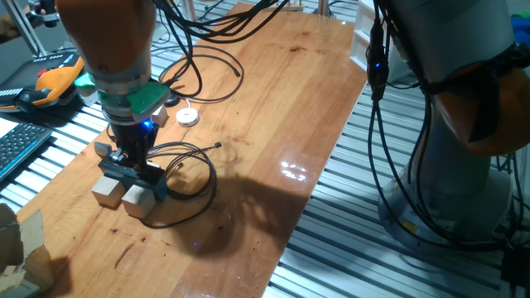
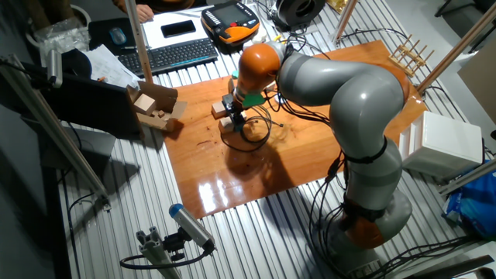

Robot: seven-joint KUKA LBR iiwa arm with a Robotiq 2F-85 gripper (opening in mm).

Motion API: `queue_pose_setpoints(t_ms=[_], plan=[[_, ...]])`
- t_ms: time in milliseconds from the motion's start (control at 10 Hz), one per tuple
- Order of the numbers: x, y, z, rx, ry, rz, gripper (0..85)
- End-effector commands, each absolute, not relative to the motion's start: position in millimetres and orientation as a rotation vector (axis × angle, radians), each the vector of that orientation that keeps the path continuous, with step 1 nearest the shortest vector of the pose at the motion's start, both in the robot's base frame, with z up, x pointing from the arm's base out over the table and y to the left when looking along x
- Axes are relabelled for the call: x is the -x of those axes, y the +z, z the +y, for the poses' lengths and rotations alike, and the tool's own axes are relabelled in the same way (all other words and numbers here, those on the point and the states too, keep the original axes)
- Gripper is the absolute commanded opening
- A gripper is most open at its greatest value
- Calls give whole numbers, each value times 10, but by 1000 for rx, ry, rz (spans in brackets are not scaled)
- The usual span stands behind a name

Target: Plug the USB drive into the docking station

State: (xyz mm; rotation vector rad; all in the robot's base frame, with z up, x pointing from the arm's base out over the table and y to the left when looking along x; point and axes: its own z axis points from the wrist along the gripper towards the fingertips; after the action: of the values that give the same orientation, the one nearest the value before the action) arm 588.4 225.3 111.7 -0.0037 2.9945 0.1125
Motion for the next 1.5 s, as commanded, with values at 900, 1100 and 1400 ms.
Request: queue_pose_setpoints(t_ms=[900,1100,1400], plan=[[-5876,1106,2324,-69,22,2977,0],[-5876,1105,2327,-105,13,2983,0],[-5878,1113,2342,-107,9,2984,0]])
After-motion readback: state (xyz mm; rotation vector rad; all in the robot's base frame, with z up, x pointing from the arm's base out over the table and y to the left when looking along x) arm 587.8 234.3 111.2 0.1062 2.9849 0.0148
